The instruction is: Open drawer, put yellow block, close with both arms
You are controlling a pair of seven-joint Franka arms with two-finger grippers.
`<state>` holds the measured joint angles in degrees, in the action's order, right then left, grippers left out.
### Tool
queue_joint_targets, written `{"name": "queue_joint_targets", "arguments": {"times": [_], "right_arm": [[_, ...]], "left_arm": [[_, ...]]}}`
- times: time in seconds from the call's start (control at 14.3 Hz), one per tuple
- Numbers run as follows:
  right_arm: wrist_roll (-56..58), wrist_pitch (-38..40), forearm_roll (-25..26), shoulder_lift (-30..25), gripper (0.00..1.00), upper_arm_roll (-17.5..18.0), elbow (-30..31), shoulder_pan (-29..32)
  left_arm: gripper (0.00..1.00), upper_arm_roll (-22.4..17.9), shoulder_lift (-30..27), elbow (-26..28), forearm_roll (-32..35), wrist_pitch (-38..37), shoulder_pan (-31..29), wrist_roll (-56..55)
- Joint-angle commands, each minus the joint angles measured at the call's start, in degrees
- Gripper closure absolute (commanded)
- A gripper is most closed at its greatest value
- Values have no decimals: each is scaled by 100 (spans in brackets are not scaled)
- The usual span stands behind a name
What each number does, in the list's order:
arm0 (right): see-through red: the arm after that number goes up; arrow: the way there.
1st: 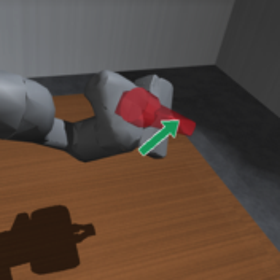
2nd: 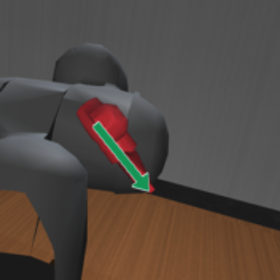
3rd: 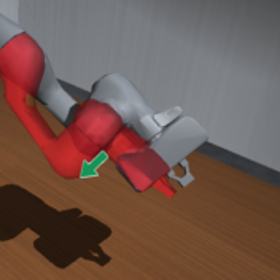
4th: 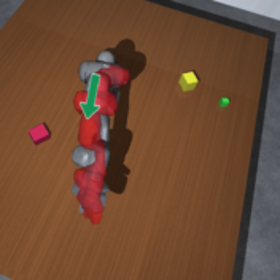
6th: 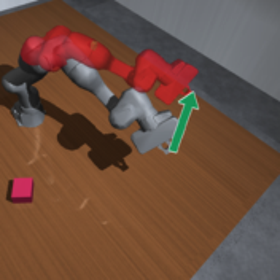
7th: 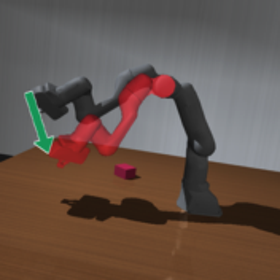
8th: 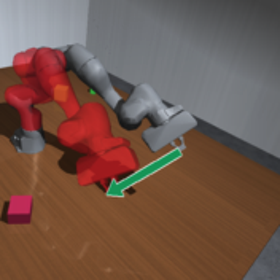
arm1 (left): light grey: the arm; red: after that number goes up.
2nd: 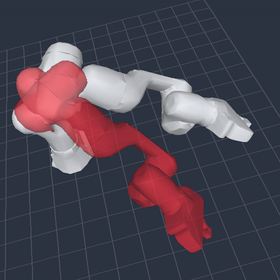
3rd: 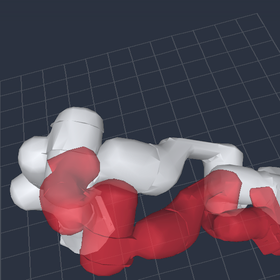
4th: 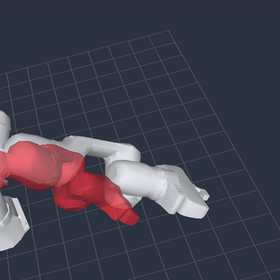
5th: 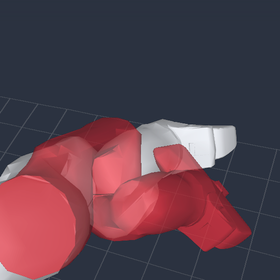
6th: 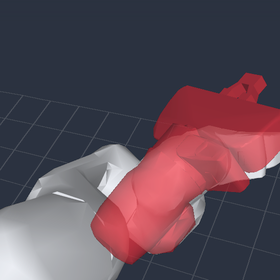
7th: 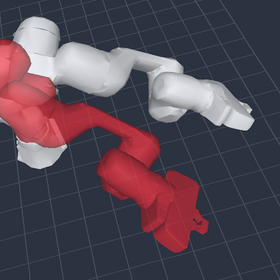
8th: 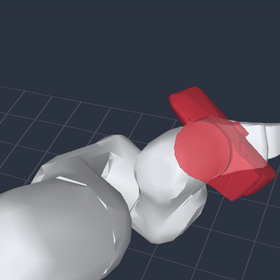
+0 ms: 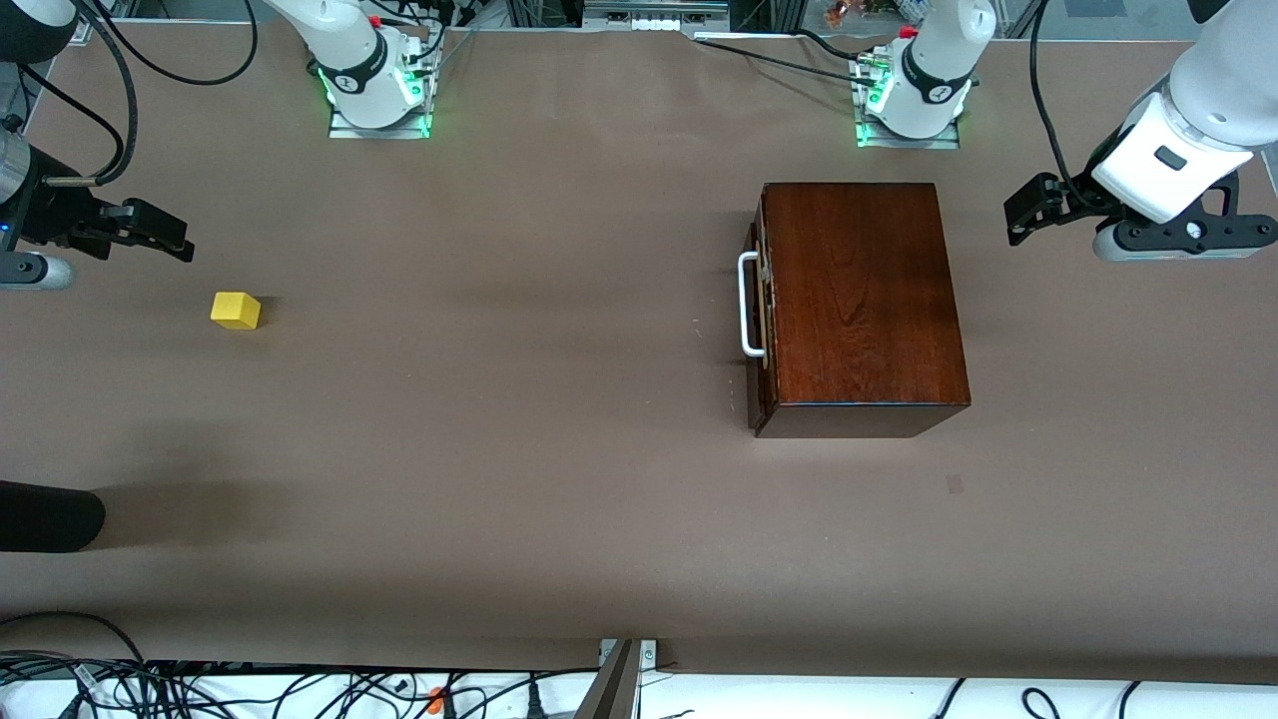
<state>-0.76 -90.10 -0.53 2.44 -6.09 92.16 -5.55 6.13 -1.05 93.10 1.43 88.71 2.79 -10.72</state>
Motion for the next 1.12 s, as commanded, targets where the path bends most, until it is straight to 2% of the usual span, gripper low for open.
{"name": "queue_joint_targets", "arguments": {"times": [0.0,0.77,1.05], "right_arm": [[-30,37,-61,-25,0,-15,-14,1],[-30,28,-44,28,0,-24,-14,1],[-30,19,-44,54,0,-24,-14,-16]], "left_arm": [[0,-7,96,-223,42,-82,19,-53],[0,2,113,-214,-2,-126,45,-53],[0,361,350,-223,-2,-170,63,-18]]}}
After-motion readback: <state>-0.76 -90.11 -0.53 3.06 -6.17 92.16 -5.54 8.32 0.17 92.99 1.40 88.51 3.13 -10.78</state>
